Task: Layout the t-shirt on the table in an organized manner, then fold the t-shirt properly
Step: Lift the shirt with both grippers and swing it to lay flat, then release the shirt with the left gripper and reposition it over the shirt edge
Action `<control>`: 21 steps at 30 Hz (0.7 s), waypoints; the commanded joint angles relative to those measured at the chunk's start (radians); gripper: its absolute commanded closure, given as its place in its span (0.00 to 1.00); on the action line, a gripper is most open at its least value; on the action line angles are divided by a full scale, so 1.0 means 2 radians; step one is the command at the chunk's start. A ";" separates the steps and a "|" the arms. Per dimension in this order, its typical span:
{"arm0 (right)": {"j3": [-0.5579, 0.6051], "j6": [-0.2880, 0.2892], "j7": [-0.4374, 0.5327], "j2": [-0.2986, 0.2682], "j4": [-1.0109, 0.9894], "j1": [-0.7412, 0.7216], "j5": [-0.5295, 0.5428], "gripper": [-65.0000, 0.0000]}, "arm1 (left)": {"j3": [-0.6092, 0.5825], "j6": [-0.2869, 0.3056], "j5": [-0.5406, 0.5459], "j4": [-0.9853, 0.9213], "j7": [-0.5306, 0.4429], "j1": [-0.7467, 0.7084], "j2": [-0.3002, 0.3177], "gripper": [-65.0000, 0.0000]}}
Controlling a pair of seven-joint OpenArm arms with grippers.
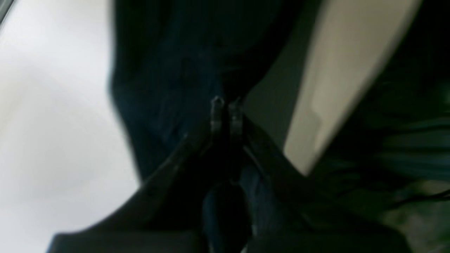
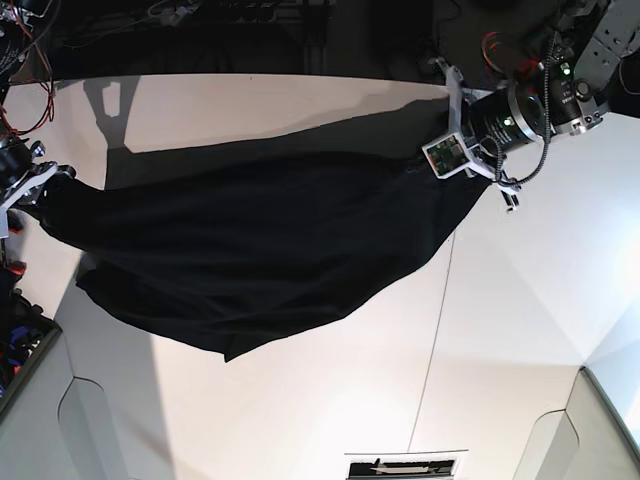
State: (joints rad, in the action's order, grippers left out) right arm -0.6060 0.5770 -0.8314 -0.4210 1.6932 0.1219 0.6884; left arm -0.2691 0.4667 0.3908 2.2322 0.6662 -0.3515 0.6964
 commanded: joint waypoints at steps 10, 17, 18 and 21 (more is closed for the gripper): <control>-0.005 -0.026 0.081 0.002 0.008 -0.007 -0.034 0.39 | 0.003 0.046 0.086 0.010 0.032 -0.001 -0.027 0.70; 0.000 -0.028 0.088 0.044 0.008 -0.057 -0.026 0.39 | 0.017 0.002 0.059 0.010 0.005 0.004 -0.027 0.57; 0.005 -0.028 0.087 0.053 0.008 -0.061 -0.026 0.39 | 0.025 -0.012 0.046 0.010 -0.007 0.004 -0.027 0.55; 0.033 -0.023 0.084 0.078 0.008 -0.062 -0.036 0.39 | 0.056 -0.045 0.015 0.010 -0.020 0.008 -0.030 0.54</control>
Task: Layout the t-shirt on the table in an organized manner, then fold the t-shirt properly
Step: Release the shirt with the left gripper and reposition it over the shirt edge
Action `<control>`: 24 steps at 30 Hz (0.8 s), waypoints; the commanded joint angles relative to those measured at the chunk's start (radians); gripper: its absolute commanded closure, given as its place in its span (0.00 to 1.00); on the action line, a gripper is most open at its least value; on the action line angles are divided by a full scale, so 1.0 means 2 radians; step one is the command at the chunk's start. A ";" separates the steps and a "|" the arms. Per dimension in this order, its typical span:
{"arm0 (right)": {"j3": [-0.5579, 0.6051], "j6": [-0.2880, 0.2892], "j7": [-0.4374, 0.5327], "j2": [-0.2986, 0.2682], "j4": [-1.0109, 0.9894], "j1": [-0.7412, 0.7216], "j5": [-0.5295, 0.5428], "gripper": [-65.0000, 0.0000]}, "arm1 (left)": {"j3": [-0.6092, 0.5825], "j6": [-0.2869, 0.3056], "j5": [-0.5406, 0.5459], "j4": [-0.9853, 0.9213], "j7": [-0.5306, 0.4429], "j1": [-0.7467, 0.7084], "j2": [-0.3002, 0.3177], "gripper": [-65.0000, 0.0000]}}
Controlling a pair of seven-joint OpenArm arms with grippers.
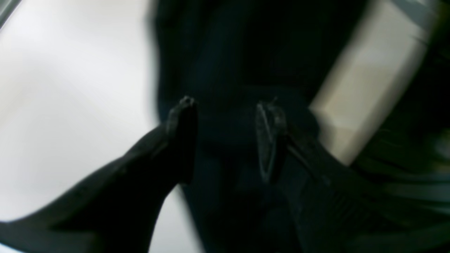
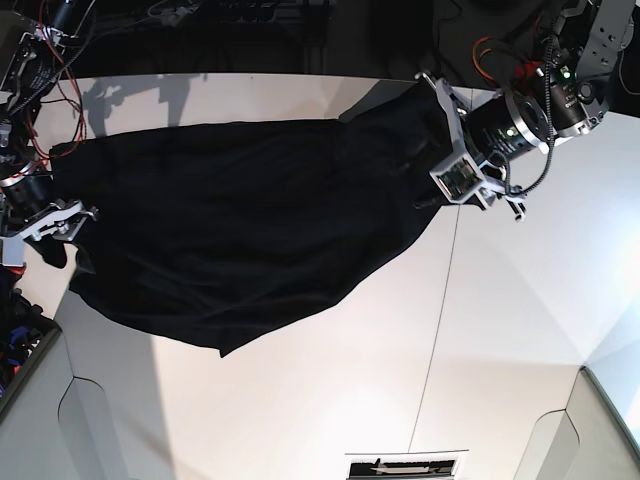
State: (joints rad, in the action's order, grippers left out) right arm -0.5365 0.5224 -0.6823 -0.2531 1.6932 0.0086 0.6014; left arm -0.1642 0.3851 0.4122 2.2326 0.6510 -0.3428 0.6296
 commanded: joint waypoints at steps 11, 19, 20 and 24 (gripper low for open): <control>0.112 -0.007 0.011 0.037 0.007 0.010 -0.102 0.39 | 0.034 -0.041 -0.014 -0.187 -0.017 0.096 -0.026 0.54; 0.111 -0.005 0.027 0.037 -0.053 0.009 -0.112 0.82 | 0.034 -0.013 0.011 -0.266 -0.025 0.122 -0.080 0.54; 0.111 -0.005 0.034 0.037 -0.066 0.009 -0.112 0.82 | 0.034 -0.013 0.018 -0.266 -0.024 0.123 -0.083 0.54; 0.111 -0.005 0.054 0.037 -0.107 0.008 -0.112 0.97 | 0.034 -0.003 0.025 -0.266 -0.013 0.121 -0.105 0.54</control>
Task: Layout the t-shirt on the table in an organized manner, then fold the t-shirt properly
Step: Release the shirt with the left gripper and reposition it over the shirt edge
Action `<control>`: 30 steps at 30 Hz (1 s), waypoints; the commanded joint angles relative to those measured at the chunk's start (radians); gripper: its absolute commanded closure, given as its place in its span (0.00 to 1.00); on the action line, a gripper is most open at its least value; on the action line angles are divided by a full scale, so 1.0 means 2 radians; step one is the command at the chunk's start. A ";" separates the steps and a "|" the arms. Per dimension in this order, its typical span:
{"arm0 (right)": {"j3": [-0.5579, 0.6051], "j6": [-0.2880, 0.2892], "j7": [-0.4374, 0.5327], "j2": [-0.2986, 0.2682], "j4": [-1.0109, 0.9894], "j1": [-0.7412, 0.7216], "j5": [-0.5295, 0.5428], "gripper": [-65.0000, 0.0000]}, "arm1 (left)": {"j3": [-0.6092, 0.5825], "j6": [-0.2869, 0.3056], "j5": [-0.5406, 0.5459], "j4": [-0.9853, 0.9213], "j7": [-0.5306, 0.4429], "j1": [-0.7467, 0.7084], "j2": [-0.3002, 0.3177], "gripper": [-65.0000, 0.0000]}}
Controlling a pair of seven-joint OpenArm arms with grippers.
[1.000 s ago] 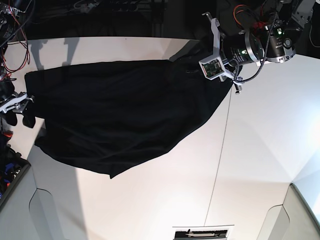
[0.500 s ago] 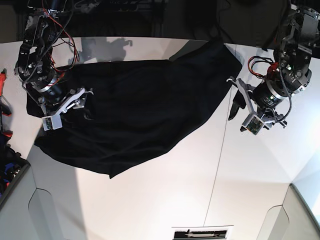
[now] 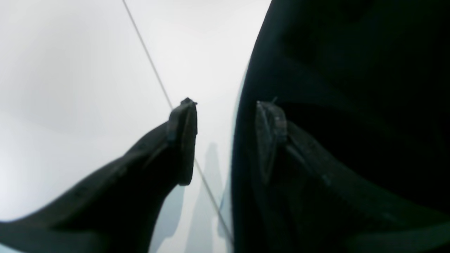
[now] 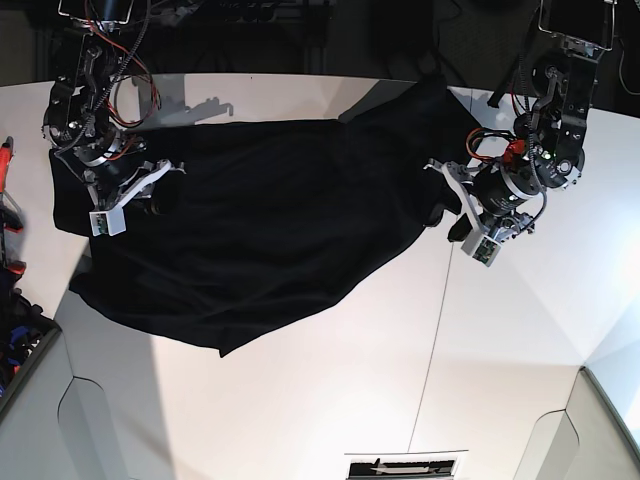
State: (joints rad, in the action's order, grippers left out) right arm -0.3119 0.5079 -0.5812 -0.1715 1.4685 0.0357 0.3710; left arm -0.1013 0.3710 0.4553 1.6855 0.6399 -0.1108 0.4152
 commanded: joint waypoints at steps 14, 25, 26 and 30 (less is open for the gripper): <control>-0.002 0.002 -0.035 -0.016 -0.014 0.008 -0.015 1.00 | 0.002 0.004 -0.083 -0.048 -0.023 0.005 -0.033 0.54; -0.054 0.007 -0.026 -0.062 -0.014 0.073 0.026 1.00 | 0.002 -0.056 -0.150 -0.054 -0.042 0.006 0.017 0.54; -0.059 0.012 -0.026 -0.063 -0.014 0.078 0.028 1.00 | 0.002 -0.062 -0.161 -0.054 -0.042 0.008 0.020 0.54; -0.070 0.016 -0.027 -0.066 -0.013 0.087 0.045 1.00 | 0.002 -0.098 -0.195 -0.054 -0.040 0.022 0.027 0.54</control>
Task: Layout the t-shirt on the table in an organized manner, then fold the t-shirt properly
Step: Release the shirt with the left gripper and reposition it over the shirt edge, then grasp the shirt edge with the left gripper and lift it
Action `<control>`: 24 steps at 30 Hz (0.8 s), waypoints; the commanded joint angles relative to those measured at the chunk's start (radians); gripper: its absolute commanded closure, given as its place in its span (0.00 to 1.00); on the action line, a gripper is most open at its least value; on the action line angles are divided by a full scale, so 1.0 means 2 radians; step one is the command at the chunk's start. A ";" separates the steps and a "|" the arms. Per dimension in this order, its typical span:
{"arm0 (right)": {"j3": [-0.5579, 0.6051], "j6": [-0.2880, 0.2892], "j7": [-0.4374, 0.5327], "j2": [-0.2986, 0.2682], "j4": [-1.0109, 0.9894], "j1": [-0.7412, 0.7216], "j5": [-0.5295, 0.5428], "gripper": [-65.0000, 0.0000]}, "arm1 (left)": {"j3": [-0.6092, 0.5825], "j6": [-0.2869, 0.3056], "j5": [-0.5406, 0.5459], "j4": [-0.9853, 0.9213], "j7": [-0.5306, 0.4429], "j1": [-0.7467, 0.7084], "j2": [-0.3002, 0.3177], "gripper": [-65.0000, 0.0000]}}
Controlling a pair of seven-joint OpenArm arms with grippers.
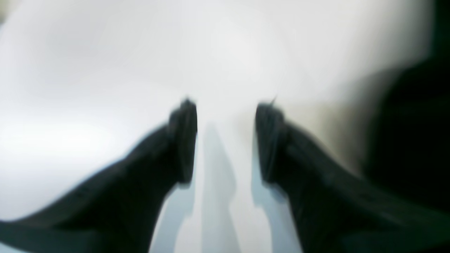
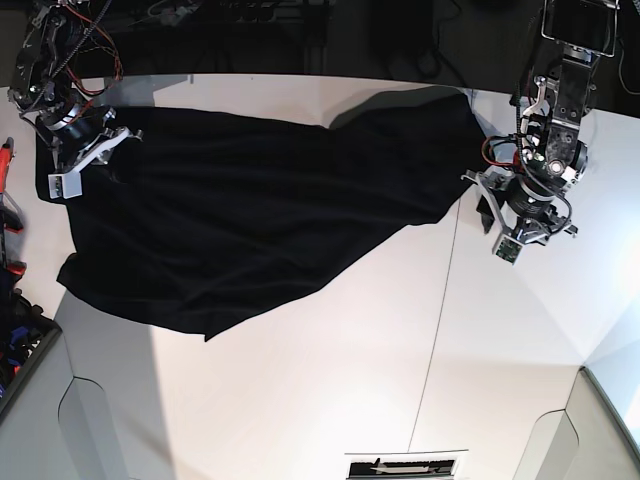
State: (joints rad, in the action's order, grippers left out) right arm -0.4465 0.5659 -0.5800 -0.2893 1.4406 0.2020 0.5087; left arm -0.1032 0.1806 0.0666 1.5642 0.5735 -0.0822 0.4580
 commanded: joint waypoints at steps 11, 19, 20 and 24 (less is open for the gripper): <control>-0.002 -0.005 -0.024 -0.006 0.002 0.020 0.017 1.00 | 0.003 0.014 0.045 0.067 0.019 0.003 0.005 0.57; -0.002 -0.004 -0.023 -0.006 0.009 0.016 0.043 1.00 | 0.003 0.086 0.134 0.040 0.005 0.006 -0.017 0.63; -0.002 -0.004 -0.023 -0.006 0.009 0.015 0.043 1.00 | 0.003 0.086 0.148 0.024 0.013 0.014 -0.018 0.63; -0.002 -0.004 -0.024 -0.006 0.009 0.014 0.042 1.00 | 0.003 0.122 0.248 -0.024 0.064 0.043 -0.019 0.63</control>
State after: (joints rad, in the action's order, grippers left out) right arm -0.4503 0.5613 -0.5941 -0.2928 1.4528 0.2272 0.6144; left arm -0.1017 0.4095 0.5552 1.5040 0.7174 -0.0059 0.4141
